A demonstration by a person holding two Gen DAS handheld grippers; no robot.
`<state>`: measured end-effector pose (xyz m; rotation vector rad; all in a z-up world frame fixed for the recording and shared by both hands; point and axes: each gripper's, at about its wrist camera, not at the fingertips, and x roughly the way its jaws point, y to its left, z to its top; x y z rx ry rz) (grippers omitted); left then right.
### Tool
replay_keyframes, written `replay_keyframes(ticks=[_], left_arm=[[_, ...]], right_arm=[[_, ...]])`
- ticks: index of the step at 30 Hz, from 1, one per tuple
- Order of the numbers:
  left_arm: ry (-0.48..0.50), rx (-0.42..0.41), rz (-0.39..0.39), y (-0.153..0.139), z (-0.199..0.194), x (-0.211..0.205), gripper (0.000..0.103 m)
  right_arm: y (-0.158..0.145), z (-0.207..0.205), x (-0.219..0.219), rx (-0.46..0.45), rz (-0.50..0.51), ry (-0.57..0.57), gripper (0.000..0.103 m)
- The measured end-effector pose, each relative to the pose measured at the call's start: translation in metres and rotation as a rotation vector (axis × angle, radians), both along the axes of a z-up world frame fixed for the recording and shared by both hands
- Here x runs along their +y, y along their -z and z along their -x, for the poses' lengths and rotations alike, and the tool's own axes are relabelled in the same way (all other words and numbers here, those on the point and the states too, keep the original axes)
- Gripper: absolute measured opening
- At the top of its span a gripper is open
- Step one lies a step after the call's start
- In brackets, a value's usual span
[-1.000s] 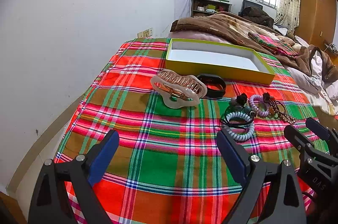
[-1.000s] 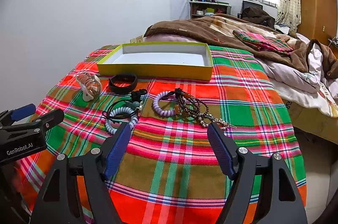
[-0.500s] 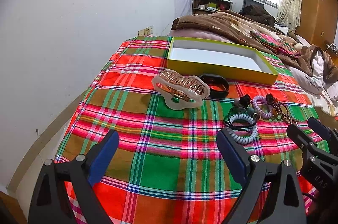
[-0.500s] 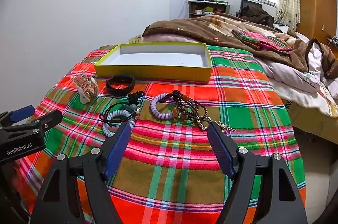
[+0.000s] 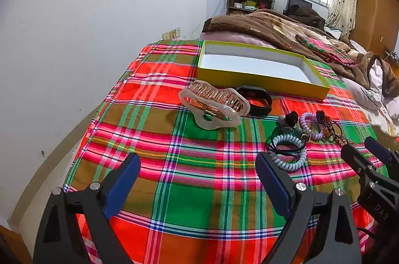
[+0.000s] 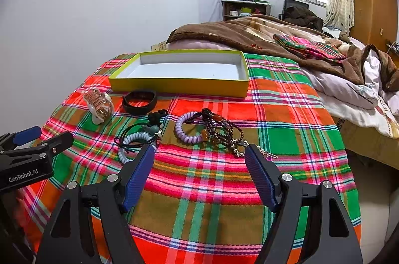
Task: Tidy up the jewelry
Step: 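Grasp the copper claw clip with the left tool while the right tool grasps the bead necklace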
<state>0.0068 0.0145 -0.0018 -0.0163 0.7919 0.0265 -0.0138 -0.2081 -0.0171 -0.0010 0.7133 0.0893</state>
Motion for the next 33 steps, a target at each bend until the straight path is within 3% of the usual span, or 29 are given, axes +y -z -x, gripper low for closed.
replay_keyframes(ticks=[17,20,25,33], left_arm=[[0.107,0.103,0.138,-0.002,-0.037,0.030,0.095],[0.120,0.116,0.198,-0.004,-0.045,0.037,0.095],[0.084,0.148,0.290,-0.006,-0.064,0.042,0.095],[0.045,0.180,0.315,-0.001,-0.094,0.027,0.094]], right_arm=[[-0.012,-0.028,-0.058,0.010,0.005,-0.010,0.075],[-0.012,-0.035,-0.061,0.016,0.012,-0.020,0.075],[-0.009,-0.045,-0.061,0.029,-0.009,-0.022,0.075],[-0.005,-0.055,-0.055,0.043,-0.009,-0.035,0.075]])
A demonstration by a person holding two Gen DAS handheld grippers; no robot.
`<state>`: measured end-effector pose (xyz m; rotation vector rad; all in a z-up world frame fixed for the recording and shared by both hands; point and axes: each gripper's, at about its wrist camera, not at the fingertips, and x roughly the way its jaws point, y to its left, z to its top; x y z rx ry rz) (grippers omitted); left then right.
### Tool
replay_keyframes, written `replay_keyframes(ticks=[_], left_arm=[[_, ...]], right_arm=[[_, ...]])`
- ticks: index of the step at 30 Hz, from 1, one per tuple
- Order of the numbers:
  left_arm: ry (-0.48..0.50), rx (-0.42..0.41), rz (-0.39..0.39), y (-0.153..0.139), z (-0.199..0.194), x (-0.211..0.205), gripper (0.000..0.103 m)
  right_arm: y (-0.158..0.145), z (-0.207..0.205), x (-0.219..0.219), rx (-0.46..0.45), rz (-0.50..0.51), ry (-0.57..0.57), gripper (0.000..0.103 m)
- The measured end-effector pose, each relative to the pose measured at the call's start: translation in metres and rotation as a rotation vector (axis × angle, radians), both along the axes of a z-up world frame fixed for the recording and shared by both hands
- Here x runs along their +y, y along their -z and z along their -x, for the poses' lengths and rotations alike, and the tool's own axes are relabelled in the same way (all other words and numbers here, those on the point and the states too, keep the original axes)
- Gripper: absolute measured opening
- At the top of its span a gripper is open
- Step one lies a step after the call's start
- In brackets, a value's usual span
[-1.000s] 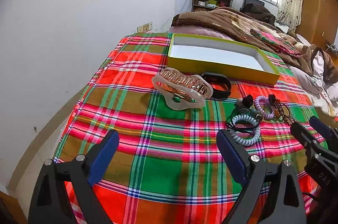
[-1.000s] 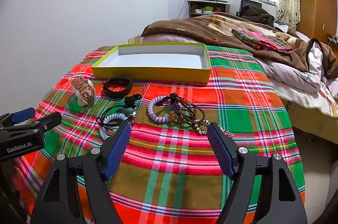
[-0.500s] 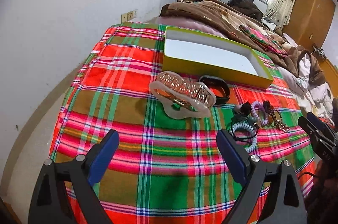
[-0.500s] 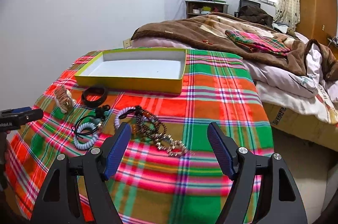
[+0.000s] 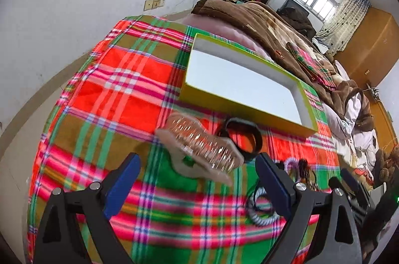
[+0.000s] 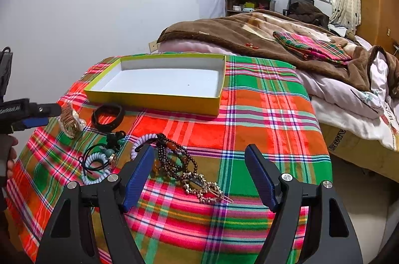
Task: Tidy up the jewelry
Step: 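Grasp the copper claw clip with the left tool while the right tool grasps the bead necklace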
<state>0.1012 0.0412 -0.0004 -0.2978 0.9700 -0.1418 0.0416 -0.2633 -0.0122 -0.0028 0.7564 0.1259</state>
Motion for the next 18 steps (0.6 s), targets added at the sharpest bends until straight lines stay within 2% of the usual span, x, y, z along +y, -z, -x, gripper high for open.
replay_keyframes(ticks=[6,9,13,18], left_arm=[[-0.007,0.044,-0.047,0.008,-0.013,-0.019,0.094],[0.004,0.064,-0.110,0.015,-0.015,-0.027,0.091],[-0.019,0.092,-0.163,0.021,-0.016,-0.020,0.089],[-0.040,0.069,-0.241,0.018,-0.004,-0.005,0.089]], right_arm=[[0.002,-0.005,0.002,0.008,-0.007,0.001,0.075],[0.004,-0.007,0.004,0.014,-0.008,-0.004,0.075],[0.008,-0.011,0.007,0.028,0.008,-0.011,0.075],[0.011,-0.014,0.010,0.043,0.015,-0.033,0.075]])
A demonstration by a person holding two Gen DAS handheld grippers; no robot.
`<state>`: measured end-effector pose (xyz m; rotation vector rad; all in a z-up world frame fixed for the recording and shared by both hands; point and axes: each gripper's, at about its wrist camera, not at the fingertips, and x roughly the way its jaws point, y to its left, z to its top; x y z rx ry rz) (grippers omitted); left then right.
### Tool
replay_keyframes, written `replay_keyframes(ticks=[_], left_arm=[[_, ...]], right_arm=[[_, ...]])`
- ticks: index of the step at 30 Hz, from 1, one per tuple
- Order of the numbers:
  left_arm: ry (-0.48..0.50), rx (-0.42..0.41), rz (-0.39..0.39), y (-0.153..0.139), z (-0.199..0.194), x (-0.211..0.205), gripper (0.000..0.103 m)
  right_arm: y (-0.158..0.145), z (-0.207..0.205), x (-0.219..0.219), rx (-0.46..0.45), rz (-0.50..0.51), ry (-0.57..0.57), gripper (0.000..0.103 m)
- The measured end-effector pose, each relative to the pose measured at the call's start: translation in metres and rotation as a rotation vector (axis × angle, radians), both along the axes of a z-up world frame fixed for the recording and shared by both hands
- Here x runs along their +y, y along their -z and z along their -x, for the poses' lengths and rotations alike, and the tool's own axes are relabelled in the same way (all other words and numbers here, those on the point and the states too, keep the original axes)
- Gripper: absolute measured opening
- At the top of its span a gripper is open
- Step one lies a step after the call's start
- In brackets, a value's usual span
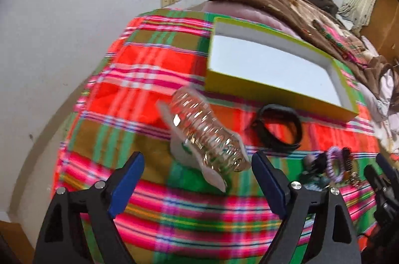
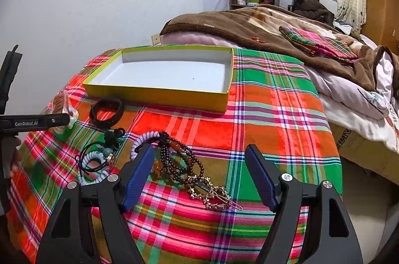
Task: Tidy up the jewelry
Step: 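Grasp the copper claw clip with the left tool while the right tool grasps the bead necklace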
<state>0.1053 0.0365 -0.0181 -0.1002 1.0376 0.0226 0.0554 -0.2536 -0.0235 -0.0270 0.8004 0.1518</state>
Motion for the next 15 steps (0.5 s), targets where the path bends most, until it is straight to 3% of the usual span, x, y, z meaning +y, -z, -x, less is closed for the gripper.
replay_keyframes(ticks=[3,10,15], left_arm=[[-0.015,-0.005,0.014,0.000,0.002,0.010,0.089],[-0.037,-0.024,0.036,0.004,0.005,0.029,0.069],[-0.058,-0.065,0.072,-0.001,0.005,0.033,0.069]], right_arm=[[0.003,-0.003,0.003,0.021,-0.005,-0.026,0.075],[0.005,-0.008,0.009,0.033,0.025,-0.067,0.075],[0.007,-0.009,0.009,0.044,0.021,-0.064,0.075]])
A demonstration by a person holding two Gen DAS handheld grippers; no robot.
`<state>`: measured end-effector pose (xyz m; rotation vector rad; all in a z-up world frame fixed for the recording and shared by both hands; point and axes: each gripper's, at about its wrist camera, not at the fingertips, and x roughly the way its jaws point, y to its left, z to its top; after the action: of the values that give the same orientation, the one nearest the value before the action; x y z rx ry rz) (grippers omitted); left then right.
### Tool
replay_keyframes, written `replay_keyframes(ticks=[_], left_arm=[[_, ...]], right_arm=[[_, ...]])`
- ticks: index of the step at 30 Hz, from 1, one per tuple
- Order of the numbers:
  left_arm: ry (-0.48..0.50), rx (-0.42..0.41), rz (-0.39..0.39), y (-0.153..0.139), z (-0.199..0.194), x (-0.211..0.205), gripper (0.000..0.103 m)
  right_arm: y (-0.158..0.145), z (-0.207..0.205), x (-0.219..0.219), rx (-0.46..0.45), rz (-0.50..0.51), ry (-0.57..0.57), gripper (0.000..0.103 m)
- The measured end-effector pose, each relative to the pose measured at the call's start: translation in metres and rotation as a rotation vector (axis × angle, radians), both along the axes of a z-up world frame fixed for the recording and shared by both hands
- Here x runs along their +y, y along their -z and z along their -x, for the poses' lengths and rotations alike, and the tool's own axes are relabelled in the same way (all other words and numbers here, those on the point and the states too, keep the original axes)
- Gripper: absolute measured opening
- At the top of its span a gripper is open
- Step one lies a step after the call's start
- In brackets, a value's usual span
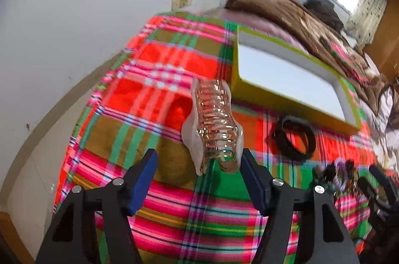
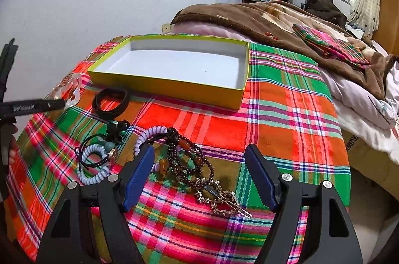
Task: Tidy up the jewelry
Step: 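Grasp the copper claw clip with the left tool while the right tool grasps the bead necklace, then carry the claw clip and bead necklace into the white box with both tools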
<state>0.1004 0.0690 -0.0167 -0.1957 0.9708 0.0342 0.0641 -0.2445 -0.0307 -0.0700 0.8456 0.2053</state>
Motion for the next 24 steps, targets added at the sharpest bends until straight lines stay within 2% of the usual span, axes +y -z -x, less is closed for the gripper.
replay_keyframes(ticks=[2,5,11,12,16,17,19,24], left_arm=[[-0.003,-0.035,0.011,-0.006,0.000,0.002,0.069],[-0.024,-0.041,0.002,-0.007,-0.009,0.004,0.070],[-0.011,0.024,-0.006,0.007,-0.025,-0.002,0.068],[-0.001,0.017,-0.004,0.007,-0.024,-0.003,0.066],[0.031,0.015,-0.013,0.006,-0.023,-0.008,0.042],[0.035,0.017,-0.013,0.005,-0.023,-0.009,0.042],[0.045,0.011,-0.010,0.004,-0.023,-0.010,0.042],[0.058,-0.026,0.017,-0.006,-0.020,-0.009,0.042]], right_arm=[[0.001,-0.001,0.001,0.000,0.005,0.003,0.075],[0.001,-0.002,0.001,0.002,0.001,0.006,0.075],[0.000,-0.005,0.003,-0.005,0.008,0.012,0.075],[-0.001,-0.006,0.002,-0.006,0.014,0.021,0.075],[-0.002,-0.007,0.000,-0.015,0.018,0.016,0.075],[-0.003,-0.007,0.000,-0.018,0.017,0.002,0.075],[-0.004,-0.007,0.002,-0.020,0.020,-0.015,0.072],[-0.003,-0.016,0.011,-0.002,0.012,-0.095,0.055]])
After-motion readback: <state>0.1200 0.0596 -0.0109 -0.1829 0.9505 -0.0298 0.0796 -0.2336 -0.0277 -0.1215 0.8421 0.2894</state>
